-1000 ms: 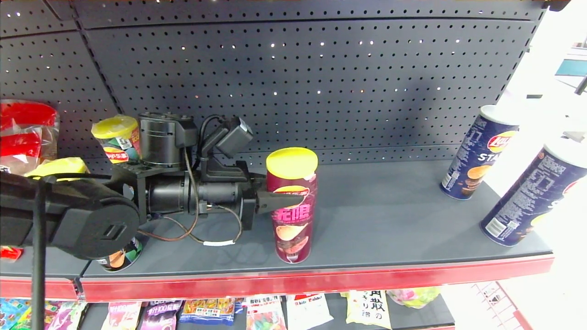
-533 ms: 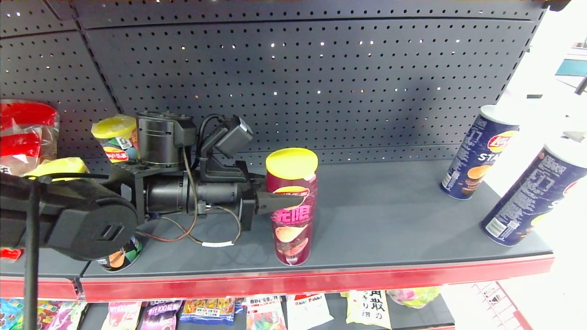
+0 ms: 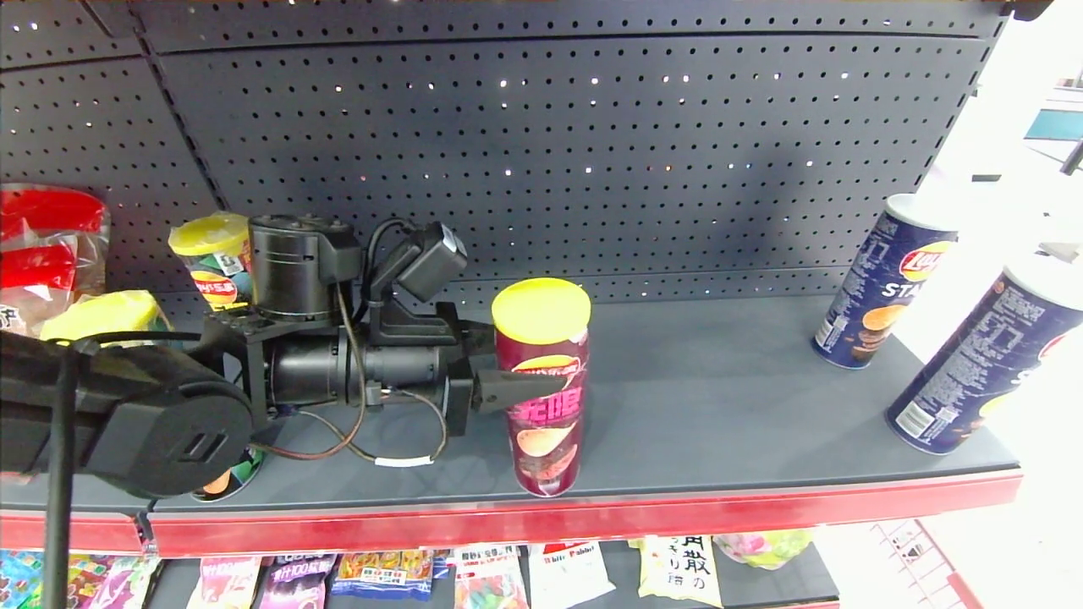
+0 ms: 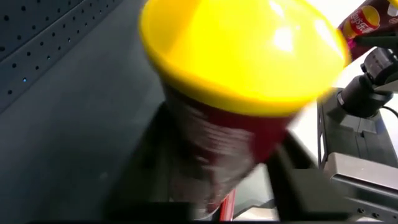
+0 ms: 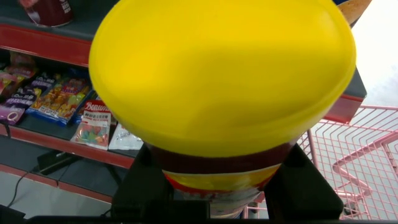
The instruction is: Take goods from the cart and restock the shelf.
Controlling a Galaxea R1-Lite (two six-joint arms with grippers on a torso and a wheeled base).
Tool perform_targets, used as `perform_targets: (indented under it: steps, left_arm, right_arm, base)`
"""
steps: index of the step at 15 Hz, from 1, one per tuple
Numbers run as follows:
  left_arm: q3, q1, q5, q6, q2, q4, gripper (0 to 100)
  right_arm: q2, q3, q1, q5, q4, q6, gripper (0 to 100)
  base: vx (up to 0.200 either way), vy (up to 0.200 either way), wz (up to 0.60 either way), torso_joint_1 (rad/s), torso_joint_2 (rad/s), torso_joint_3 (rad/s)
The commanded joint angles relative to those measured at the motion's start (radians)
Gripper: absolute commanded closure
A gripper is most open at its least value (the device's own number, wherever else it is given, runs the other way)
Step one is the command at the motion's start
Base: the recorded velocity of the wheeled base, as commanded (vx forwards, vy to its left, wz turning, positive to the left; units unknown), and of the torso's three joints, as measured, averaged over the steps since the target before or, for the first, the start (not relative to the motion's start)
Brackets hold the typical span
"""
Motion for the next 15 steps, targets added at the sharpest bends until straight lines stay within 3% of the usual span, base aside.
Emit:
perform_targets:
  steps: [1,5,8,15]
  left_arm:
    - [0.022,-0.001,0.013,-0.001,0.002,-0.022,0]
    - [0.021,0.004,0.027,-0.015,-0.019,-0.022,0]
    - [0.027,0.004,0.026,-0.078,-0.067,-0.019,0]
    - [0.174,0.054,0.023,-0.082,-0.206,-0.010,0]
  right_arm:
    - [0.000,0.000,0.000,0.001,0.000,0.000,100]
    - [0.003,0.000,0.000,0.001,0.000,0.000,100]
    - [0.004,0.000,0.000,0.001,0.000,0.000,100]
    - [0.014,0.000,0.006,0.001,0.000,0.000,100]
  base:
    - [0.000,0.000,0.00,0.000,0.00,0.000]
    - [0.000,0.000,0.00,0.000,0.00,0.000]
    - [0.000,0.000,0.00,0.000,0.00,0.000]
    - [0.000,0.000,0.00,0.000,0.00,0.000]
